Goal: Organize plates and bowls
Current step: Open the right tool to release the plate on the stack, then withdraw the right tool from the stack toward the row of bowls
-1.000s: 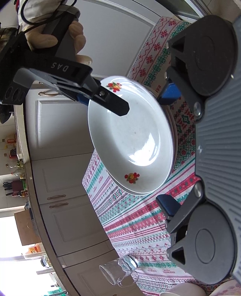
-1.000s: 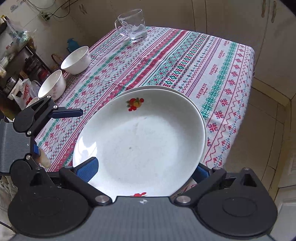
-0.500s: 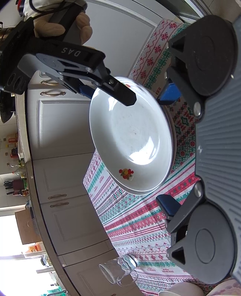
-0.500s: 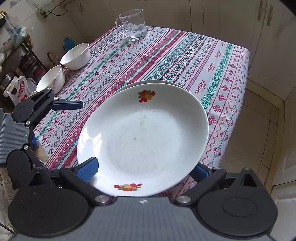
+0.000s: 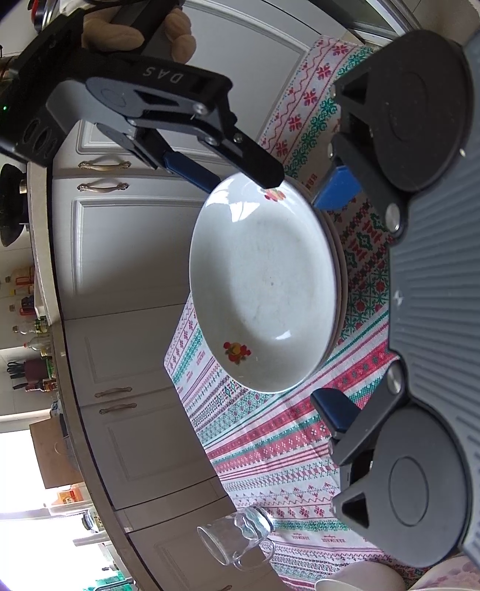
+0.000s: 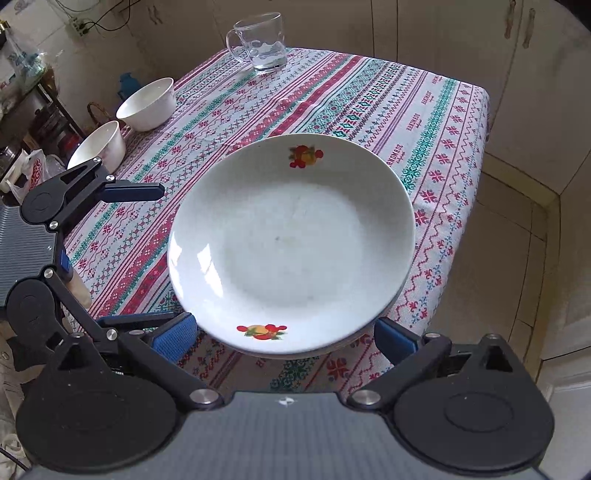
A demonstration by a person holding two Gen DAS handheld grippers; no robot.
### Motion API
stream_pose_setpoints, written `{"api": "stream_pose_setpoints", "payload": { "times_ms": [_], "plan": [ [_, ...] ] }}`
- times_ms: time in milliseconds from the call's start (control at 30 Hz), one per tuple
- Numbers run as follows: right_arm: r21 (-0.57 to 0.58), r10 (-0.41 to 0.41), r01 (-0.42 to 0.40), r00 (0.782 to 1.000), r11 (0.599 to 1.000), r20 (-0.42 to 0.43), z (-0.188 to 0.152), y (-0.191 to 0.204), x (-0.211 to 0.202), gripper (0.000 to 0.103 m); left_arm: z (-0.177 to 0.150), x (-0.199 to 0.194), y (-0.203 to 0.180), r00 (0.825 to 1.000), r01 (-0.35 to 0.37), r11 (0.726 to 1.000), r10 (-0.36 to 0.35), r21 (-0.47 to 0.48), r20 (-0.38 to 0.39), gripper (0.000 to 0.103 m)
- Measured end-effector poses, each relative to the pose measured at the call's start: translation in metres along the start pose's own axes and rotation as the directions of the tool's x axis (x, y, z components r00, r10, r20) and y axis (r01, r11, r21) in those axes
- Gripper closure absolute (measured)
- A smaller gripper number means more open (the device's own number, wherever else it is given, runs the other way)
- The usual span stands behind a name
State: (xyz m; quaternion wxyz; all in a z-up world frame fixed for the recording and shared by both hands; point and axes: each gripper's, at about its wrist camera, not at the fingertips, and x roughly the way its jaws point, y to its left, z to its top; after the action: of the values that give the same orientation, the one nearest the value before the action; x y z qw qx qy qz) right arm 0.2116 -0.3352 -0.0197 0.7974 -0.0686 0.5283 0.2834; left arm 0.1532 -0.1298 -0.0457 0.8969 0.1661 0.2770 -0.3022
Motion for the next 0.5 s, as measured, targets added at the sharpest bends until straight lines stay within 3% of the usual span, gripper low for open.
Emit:
{"api": "stream_pose_setpoints", "payload": {
  "times_ms": [267, 367, 500],
  "plan": [
    [-0.025, -0.096, 0.1, 0.985, 0.995, 0.143, -0.01, 0.028, -0.018, 0.0, -0.004, -0.018, 0.007, 1.0, 0.021, 0.999, -0.02, -0.03, 0.019, 0.001],
    [-0.03, -0.158, 0.168, 0.965, 0.985, 0.207, -0.013, 0.047, -0.022, 0.0, -0.006, -0.036, 0.014, 0.999, 0.014, 0.998, -0.011, -0.054, 0.043, 0.001],
    [-0.026, -0.232, 0.252, 0.923, 0.967, 0.308, -0.017, 0.079, -0.023, 0.0, -0.015, -0.064, 0.026, 0.998, -0.014, 0.996, 0.019, -0.086, 0.062, 0.001]
  ]
}}
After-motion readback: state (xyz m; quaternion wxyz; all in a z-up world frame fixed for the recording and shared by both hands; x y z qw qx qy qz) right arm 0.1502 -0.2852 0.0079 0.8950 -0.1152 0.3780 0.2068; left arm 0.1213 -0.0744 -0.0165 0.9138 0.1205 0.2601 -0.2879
